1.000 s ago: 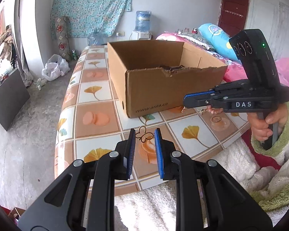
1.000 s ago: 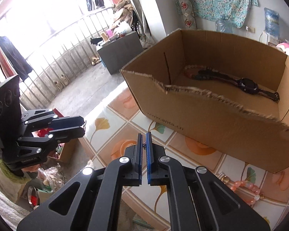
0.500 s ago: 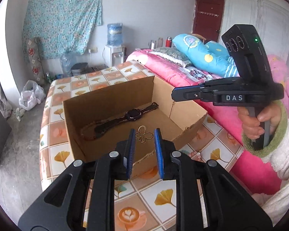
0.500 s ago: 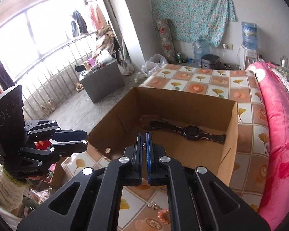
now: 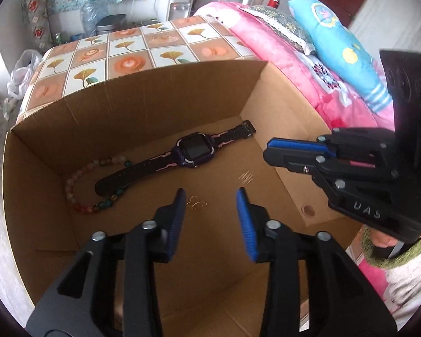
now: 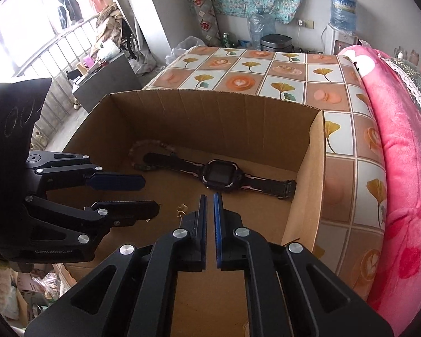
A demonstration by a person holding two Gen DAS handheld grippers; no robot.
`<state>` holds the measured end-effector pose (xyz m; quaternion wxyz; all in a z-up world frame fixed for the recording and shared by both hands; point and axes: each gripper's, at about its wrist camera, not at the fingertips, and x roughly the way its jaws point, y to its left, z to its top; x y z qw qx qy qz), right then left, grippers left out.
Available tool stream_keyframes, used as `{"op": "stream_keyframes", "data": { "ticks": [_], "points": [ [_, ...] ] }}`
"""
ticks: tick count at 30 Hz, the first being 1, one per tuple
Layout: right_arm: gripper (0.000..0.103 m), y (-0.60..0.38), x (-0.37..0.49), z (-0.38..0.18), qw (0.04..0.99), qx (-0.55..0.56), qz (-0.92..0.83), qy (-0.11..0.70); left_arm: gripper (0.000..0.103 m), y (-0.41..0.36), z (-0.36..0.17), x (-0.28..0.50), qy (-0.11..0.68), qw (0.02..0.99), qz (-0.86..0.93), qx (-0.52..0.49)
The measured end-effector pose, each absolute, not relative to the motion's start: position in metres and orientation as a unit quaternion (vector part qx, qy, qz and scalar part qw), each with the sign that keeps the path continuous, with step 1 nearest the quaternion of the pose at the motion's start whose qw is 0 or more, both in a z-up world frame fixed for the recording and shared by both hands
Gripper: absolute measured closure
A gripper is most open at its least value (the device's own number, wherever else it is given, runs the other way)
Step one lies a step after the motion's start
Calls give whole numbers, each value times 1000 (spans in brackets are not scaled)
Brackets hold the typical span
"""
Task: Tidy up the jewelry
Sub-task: 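Open the left gripper to drop the gold charm into the box, then withdraw the open left gripper from the box toward the silver spring charm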
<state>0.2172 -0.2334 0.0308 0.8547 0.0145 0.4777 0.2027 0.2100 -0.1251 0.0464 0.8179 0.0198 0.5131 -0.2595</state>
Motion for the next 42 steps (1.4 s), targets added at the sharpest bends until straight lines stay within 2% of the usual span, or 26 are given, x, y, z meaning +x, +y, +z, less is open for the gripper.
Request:
{"op": "stream_keyframes", "data": {
  "ticks": [5, 9, 16, 19, 24, 29, 35, 42],
  "points": [
    [85, -236, 213, 38, 863, 19, 202, 463, 61, -117, 56, 207, 489, 832, -262, 6],
    [84, -243, 194, 56, 874, 38, 215, 434, 56, -107, 76, 186, 456, 850, -264, 6],
    [84, -255, 115, 98, 893, 61, 256, 365, 26, -68, 115, 107, 379, 884, -275, 3],
    [84, -255, 78, 100, 889, 73, 279, 355, 19, -46, 116, 69, 357, 893, -273, -5],
    [84, -246, 45, 71, 868, 98, 294, 388, 14, -19, 95, 14, 345, 903, -254, -32],
    [84, -220, 49, 9, 831, 125, 276, 467, 14, -16, 43, -3, 396, 891, -216, -56],
    [84, -180, 56, -35, 821, 76, 227, 518, 14, -23, -5, -4, 437, 884, -164, -25],
    [84, -164, 72, -46, 840, 17, 164, 516, 14, -30, -22, -7, 433, 887, -162, 1]
  ]
}}
